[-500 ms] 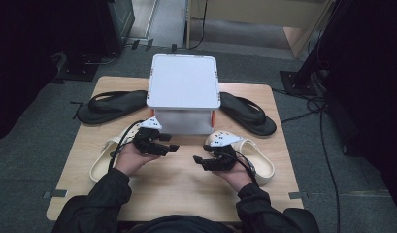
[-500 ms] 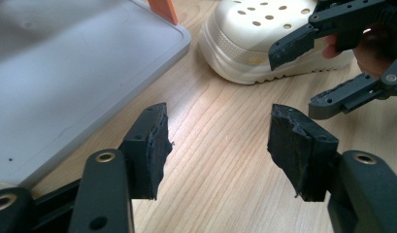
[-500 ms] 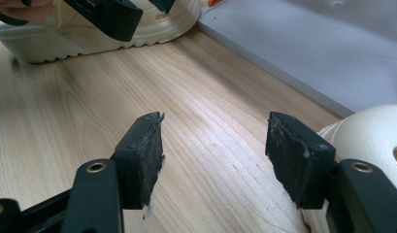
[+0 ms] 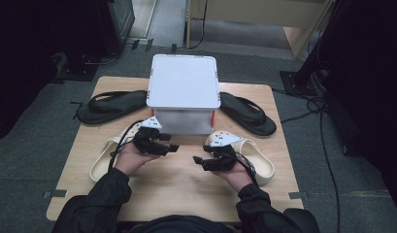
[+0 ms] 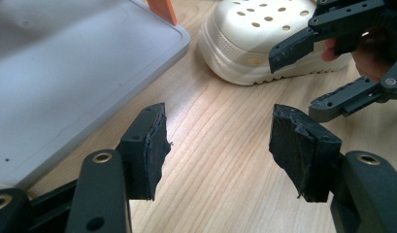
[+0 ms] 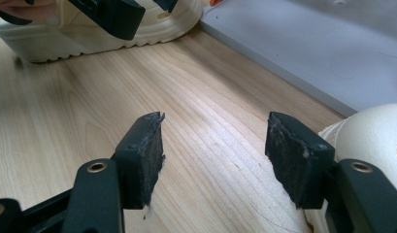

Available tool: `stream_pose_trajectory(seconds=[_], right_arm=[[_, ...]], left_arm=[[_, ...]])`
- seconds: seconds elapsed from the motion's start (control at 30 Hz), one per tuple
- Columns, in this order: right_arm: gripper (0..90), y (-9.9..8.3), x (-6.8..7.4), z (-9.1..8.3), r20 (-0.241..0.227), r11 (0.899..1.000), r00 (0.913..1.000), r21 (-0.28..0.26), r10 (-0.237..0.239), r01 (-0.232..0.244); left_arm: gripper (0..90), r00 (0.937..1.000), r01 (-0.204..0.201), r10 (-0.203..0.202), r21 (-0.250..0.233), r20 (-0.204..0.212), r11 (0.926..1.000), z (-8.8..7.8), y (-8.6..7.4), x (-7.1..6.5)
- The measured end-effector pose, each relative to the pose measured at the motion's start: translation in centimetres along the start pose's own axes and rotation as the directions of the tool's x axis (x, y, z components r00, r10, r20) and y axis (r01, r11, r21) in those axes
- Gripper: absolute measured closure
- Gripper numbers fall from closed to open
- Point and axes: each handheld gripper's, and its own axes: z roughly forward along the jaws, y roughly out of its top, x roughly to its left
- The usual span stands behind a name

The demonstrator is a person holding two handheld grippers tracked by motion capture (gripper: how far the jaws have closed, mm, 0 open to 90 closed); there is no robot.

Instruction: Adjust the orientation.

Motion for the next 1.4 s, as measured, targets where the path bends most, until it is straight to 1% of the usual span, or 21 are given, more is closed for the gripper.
stream_pose_trajectory(seconds=[0.13,0.2,0.4,0.43,0.53,0.57,0.83,0.87,0.9,0.93,1.0,1.1,1.13,1.17,1.2,1.27,1.3,1.33,1.37,1.4], right_arm=[[39.4,0.0,0.0,0.1,-0.008,1.000,1.0000,0.001,-0.002,0.002],[39.5,0.1,0.1,0.1,-0.010,1.000,0.9999,0.001,-0.005,0.005],[39.7,0.4,0.1,0.3,-0.018,1.000,0.9998,-0.003,-0.011,0.011],[39.7,0.4,0.1,0.3,-0.021,1.000,0.9997,-0.002,-0.010,0.009],[39.8,0.5,0.2,0.5,-0.026,1.000,0.9995,0.000,-0.018,0.018],[39.7,0.6,0.2,0.6,-0.030,1.000,0.9994,0.001,-0.014,0.014],[39.8,0.9,0.3,1.0,-0.045,1.000,0.9987,0.008,-0.024,0.024],[39.8,0.9,0.3,1.0,-0.045,1.000,0.9987,0.008,-0.024,0.024],[39.8,1.0,0.4,1.1,-0.046,1.000,0.9986,0.009,-0.027,0.027],[39.8,1.1,0.4,1.3,-0.052,0.999,0.9982,0.011,-0.031,0.031],[39.8,1.1,0.5,1.5,-0.055,0.999,0.9980,0.013,-0.032,0.032],[39.8,1.2,0.6,1.6,-0.060,0.999,0.9975,0.017,-0.037,0.038],[39.8,1.2,0.6,1.6,-0.060,0.999,0.9975,0.017,-0.037,0.038],[39.8,1.2,0.6,1.6,-0.060,0.999,0.9976,0.016,-0.035,0.036],[39.8,1.2,0.6,1.6,-0.060,0.999,0.9976,0.016,-0.035,0.036],[39.8,1.2,0.6,1.6,-0.059,0.999,0.9977,0.017,-0.032,0.033],[39.8,1.2,0.6,1.6,-0.060,0.999,0.9976,0.019,-0.036,0.037],[39.8,1.3,0.6,1.6,-0.061,0.999,0.9975,0.019,-0.037,0.038],[39.7,1.3,0.6,1.7,-0.063,0.999,0.9972,0.018,-0.041,0.042],[39.8,1.3,0.6,1.7,-0.064,0.999,0.9970,0.018,-0.043,0.044]], left_arm=[[39.2,0.9999,0.000,0.001,-0.009,0.010,1.0000,-0.2,0.0,-0.3],[39.3,0.9999,0.010,-0.010,-0.003,0.011,0.9999,-0.4,0.0,-0.2],[39.8,0.9999,0.010,-0.010,0.003,0.009,0.9999,-0.6,-0.2,-0.2],[39.9,0.9999,0.016,-0.016,0.002,0.007,0.9999,-0.7,-0.3,-0.2],[40.9,0.9999,0.012,-0.012,-0.002,0.008,0.9999,-1.1,-0.4,-0.4],[41.5,0.9999,0.010,-0.010,0.001,0.012,0.9999,-1.3,-0.5,-0.4],[44.2,0.9995,0.030,-0.030,-0.018,0.009,0.9994,-2.9,-0.6,-0.4],[44.3,0.9995,0.030,-0.030,-0.018,0.009,0.9994,-2.9,-0.6,-0.4],[44.3,0.9989,0.045,-0.045,-0.025,0.013,0.9987,-3.2,-0.4,-0.4],[44.3,0.9986,0.050,-0.049,-0.042,0.016,0.9978,-3.9,-0.1,-0.5],[44.3,0.9993,0.037,-0.037,-0.053,0.005,0.9979,-4.8,0.0,-0.6],[43.5,0.9997,0.020,-0.021,-0.060,-0.013,0.9980,-6.1,0.0,-0.2],[43.5,0.9997,0.020,-0.021,-0.060,-0.013,0.9980,-6.1,0.0,-0.2],[43.1,0.9993,0.021,-0.024,-0.069,-0.030,0.9974,-7.0,-0.3,0.2],[42.7,0.9993,0.021,-0.024,-0.069,-0.030,0.9974,-7.0,-0.3,0.2],[42.6,0.9983,0.025,-0.029,-0.073,-0.050,0.9970,-7.8,-0.5,0.6],[42.5,0.9970,0.027,-0.033,-0.081,-0.070,0.9963,-8.6,-0.9,1.1],[42.5,0.9970,0.027,-0.033,-0.081,-0.070,0.9963,-8.6,-0.9,1.1],[42.6,0.9958,0.035,-0.043,-0.090,-0.081,0.9953,-9.4,-1.3,1.6],[42.5,0.9958,0.035,-0.043,-0.090,-0.081,0.9953,-9.4,-1.3,1.6]])
